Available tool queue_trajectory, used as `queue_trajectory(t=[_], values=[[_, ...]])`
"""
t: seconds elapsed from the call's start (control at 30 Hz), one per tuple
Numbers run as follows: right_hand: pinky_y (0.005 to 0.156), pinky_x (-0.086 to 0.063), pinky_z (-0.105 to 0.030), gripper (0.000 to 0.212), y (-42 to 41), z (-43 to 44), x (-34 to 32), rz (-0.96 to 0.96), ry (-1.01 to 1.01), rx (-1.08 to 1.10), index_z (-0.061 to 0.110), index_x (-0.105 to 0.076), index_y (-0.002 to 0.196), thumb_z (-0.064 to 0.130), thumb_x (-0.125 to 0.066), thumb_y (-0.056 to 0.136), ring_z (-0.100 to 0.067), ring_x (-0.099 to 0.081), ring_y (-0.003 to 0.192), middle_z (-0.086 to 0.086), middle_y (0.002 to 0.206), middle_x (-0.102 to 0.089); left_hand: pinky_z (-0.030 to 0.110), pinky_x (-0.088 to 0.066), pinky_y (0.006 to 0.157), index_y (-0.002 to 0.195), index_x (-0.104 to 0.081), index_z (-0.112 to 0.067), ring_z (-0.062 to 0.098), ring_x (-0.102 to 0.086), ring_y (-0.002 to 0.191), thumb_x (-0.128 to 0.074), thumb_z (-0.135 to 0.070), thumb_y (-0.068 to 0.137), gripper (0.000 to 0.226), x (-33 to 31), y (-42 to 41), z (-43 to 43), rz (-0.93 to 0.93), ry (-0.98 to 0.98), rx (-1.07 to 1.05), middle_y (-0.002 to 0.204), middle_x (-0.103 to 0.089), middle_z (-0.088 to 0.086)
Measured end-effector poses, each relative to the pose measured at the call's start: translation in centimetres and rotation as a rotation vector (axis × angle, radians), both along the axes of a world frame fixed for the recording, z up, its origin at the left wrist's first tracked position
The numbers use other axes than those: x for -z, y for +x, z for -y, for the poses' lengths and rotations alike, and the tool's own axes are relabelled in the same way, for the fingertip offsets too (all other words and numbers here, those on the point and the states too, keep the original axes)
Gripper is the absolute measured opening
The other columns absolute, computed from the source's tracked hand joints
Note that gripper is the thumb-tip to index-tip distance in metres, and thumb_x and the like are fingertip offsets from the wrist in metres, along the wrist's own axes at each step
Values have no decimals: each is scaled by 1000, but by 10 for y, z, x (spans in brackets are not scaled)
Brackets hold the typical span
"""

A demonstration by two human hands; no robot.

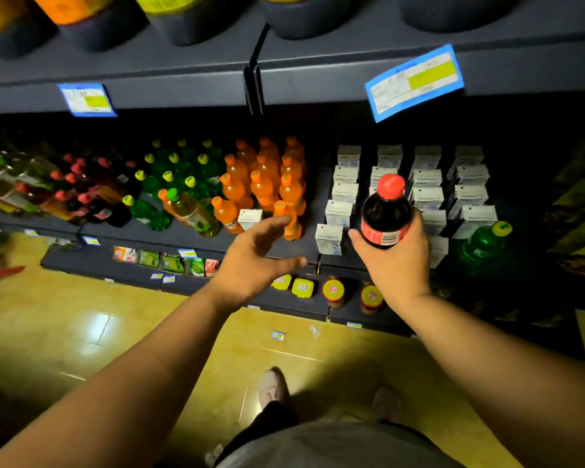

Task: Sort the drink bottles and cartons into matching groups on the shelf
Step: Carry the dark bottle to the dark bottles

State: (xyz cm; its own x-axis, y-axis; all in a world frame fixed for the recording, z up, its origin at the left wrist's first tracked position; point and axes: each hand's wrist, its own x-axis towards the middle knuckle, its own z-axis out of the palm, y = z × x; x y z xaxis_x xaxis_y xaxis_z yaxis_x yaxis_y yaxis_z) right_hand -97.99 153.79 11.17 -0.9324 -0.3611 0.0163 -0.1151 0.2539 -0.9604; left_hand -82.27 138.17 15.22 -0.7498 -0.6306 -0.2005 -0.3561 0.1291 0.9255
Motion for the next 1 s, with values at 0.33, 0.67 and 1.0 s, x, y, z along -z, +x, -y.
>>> queue_trajectory(t=[0.33,0.67,1.0], values=[[76,-32,7,73,58,76,5,-65,52,48,24,-50,132,29,-88,71,7,-50,104,21,114,-55,13,-45,102,133,-59,-16,0,-58,125,-82,3,73,66,26,75,115,-102,49,-10,131,-65,-8],[100,-40,-16,76,150,163,-8,-84,44,216,20,-44,139,22,-85,75,-6,-53,116,12,127,-54,15,-42,108,135,-58,-18,-6,-56,124,-86,-4,71,71,30,157,243,-106,61,142,132,-64,-9],[84,-42,-6,65,176,193,-15,-88,44,218,28,-49,124,21,-88,72,6,-55,100,24,110,-56,30,-43,114,137,-58,-22,-4,-54,128,-89,-12,69,75,27,155,277,-112,69,170,133,-63,-16]])
